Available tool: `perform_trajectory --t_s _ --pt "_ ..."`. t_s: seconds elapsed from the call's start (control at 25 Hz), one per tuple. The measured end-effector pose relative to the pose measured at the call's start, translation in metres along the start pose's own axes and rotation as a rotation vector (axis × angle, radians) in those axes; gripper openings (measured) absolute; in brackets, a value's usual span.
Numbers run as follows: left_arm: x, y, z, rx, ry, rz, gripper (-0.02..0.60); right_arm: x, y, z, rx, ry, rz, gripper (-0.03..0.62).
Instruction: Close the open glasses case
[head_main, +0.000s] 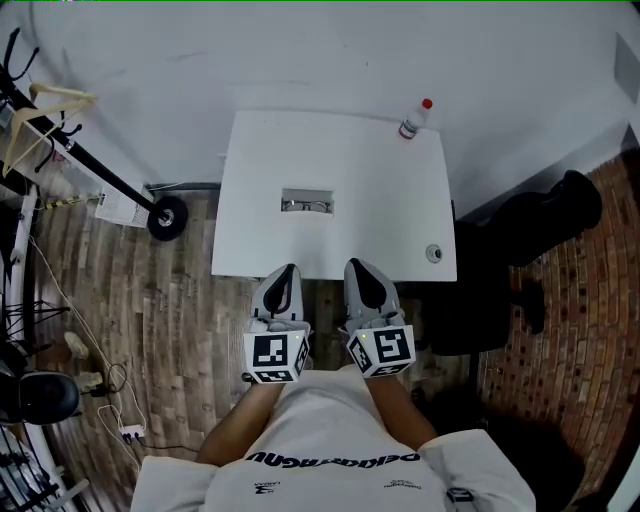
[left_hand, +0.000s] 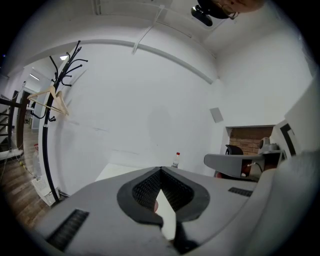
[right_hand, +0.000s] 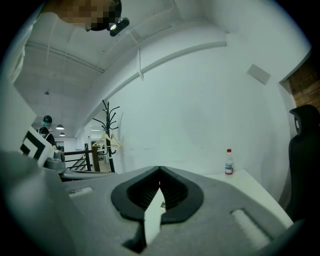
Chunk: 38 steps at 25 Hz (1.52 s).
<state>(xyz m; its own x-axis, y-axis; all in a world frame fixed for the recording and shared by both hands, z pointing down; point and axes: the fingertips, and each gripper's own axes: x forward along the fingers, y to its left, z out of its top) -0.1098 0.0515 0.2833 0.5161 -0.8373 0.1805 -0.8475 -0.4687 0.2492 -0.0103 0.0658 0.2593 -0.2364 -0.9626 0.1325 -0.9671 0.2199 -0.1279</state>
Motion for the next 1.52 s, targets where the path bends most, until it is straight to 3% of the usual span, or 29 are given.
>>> perform_trajectory --t_s 0.24,0.56,0.92,1.52 --pt "0.021 0.019 -0.001 -0.002 0.028 -0.033 -0.003 0.024 0.000 -0.006 0.009 0.026 -0.032 0.002" --pt "0.050 0.013 -0.012 -0.018 0.058 -0.031 -0.003 0.041 -0.024 -0.015 0.058 0.055 -0.030 0.002" --pt "0.090 0.012 -0.036 -0.025 0.108 0.020 -0.003 0.073 -0.052 -0.047 0.088 0.123 0.031 0.002" --pt "0.155 0.025 -0.078 -0.071 0.143 0.071 -0.003 0.130 -0.099 -0.098 0.101 0.202 0.055 0.002"
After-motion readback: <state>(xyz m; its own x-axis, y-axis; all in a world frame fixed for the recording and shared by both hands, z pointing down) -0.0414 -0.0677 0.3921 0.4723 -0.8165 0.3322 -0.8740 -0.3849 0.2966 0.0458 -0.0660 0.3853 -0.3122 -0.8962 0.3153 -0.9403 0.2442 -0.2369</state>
